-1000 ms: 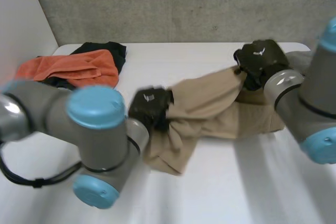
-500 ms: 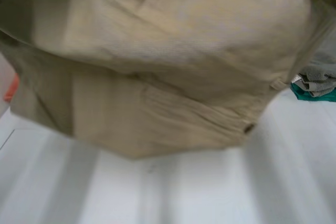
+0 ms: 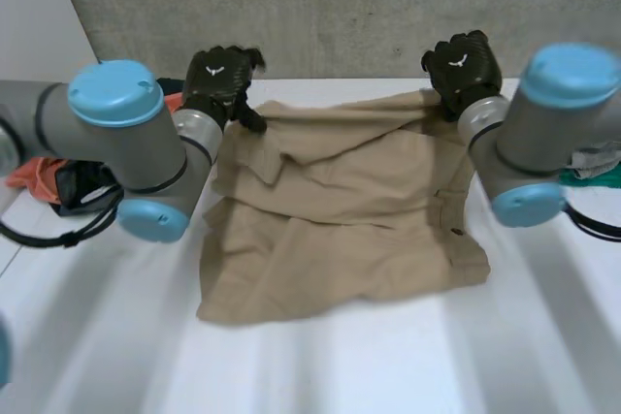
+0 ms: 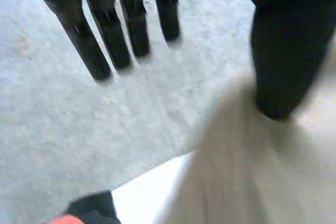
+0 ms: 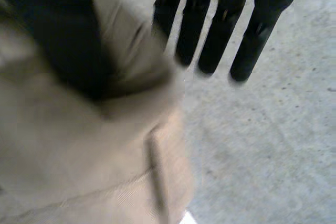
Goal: Fold the laundry.
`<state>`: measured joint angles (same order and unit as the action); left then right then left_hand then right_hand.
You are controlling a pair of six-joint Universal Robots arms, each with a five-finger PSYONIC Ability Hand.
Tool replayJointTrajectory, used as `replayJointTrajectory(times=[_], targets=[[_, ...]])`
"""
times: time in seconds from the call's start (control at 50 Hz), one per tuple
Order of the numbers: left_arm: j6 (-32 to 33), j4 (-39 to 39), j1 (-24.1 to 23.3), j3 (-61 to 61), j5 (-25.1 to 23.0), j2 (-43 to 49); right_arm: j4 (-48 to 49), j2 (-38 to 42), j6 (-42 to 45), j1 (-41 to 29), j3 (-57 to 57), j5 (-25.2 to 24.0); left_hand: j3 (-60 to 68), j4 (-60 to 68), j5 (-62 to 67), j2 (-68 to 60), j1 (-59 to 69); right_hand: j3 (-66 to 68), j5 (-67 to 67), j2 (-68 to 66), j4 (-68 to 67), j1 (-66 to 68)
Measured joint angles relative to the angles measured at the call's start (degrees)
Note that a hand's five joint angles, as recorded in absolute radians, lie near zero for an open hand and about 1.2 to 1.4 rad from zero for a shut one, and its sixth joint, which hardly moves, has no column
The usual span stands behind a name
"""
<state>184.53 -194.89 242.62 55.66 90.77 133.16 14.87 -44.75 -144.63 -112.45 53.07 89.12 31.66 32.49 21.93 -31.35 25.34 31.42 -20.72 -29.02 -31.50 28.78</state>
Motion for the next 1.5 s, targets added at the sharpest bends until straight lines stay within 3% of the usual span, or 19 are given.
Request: replayJointTrajectory(times=[0.02, 0.04, 0.06, 0.18, 0.26, 0.46, 0.54, 0.58, 0.66, 0.84, 0.92, 1.0, 1.2, 1.4, 1.5], targets=[[0.0, 0.0, 0.0, 0.0, 0.0, 0.0, 0.0, 0.0, 0.0, 0.0, 0.0, 0.0, 0.0, 0.0, 0.0, 0.0, 0.0, 0.0, 0.0, 0.0, 0.0, 0.0], [0.1, -1.3, 0.7, -2.4, 0.0, 1.7, 3.8, 2.3, 0.1, -0.1, -1.0, 0.4, -11.5, -13.0, -12.5, 12.3, -11.3, -11.1, 10.5, 9.9, 11.2, -9.8], [0.1, -2.4, 1.2, -4.2, 0.1, 2.7, 7.3, 4.0, 0.2, -0.2, -1.7, 0.8, -18.1, -19.4, -18.3, 18.1, -14.6, -17.1, 17.0, 15.4, 17.2, -15.1], [0.4, -5.6, 2.2, -5.7, 0.5, 1.4, 13.8, 2.3, 0.3, -0.6, -0.5, 1.2, -19.5, -21.0, -18.9, 19.5, -14.6, -19.3, 17.9, 17.0, 19.3, -15.9], [1.1, -5.9, 2.2, -0.7, 0.5, -5.0, 12.4, -4.8, 0.3, -0.4, 4.5, 0.9, -19.5, -21.0, -18.9, 19.5, -14.6, -19.3, 17.9, 17.0, 19.3, -15.8], [6.5, 0.4, 1.3, 25.4, 0.3, -28.0, -11.3, -23.4, -0.1, 2.2, 21.6, -2.2, -15.3, -15.8, -15.1, 14.9, -8.2, -18.7, 17.5, 16.4, 18.7, -15.4], [7.8, 4.4, 0.4, 35.4, 0.2, -34.3, -21.9, -27.7, -0.5, 4.4, 28.4, -4.7, -7.4, -7.9, -7.3, 6.6, 0.4, -8.7, 7.6, 6.0, 8.7, -5.6], [8.2, 7.1, -0.6, 43.3, 0.1, -38.2, -27.8, -30.7, -0.6, 6.3, 34.2, -7.5, 2.8, 2.1, 2.6, -3.1, 10.7, -2.1, 1.1, -0.5, 2.1, 1.0], [8.3, 8.9, -2.2, 51.7, -0.1, -40.7, -31.4, -33.9, -0.3, 9.0, 42.1, -12.8, 9.4, 8.7, 9.0, -9.8, 16.8, 5.6, -6.2, -8.1, -5.5, 8.6], [8.1, 9.1, -3.9, 59.5, -2.7, -38.4, -29.9, -36.1, 0.3, 13.0, 52.9, -21.7, 9.7, 8.8, 9.3, -10.0, 15.9, 10.5, -11.0, -12.9, -10.4, 13.1], [8.1, 8.6, -3.8, 59.5, -5.4, -34.7, -26.0, -35.1, 0.1, 13.4, 54.1, -22.9, 5.0, 3.6, 4.3, -5.2, 10.8, 8.3, -8.8, -11.2, -8.3, 11.4], [8.2, 6.7, -3.7, 58.4, -7.4, -30.5, -19.5, -32.1, -0.3, 13.3, 54.0, -22.8, -2.1, -3.6, -3.2, 1.6, 3.5, 2.7, -2.3, -5.1, -2.4, 6.0], [8.4, -0.1, -3.2, 54.5, -7.5, -24.0, -7.9, -24.5, -0.8, 12.5, 51.5, -21.3, -4.3, -6.0, -5.6, 3.9, 2.6, 0.8, 0.2, -2.9, -0.3, 3.4], [9.1, -3.9, -2.8, 50.5, -6.6, -19.8, -4.2, -20.3, -0.9, 9.1, 47.7, -18.3, -4.3, -6.0, -5.6, 3.9, 2.6, 0.8, 0.2, -2.9, -0.3, 3.4], [12.6, -4.9, -2.0, 48.2, -4.8, -17.0, -3.9, -18.4, -0.9, 7.6, 45.7, -17.0, -4.3, -5.8, -5.3, 3.8, 2.6, 0.8, 0.0, -2.9, -0.3, 3.4]])
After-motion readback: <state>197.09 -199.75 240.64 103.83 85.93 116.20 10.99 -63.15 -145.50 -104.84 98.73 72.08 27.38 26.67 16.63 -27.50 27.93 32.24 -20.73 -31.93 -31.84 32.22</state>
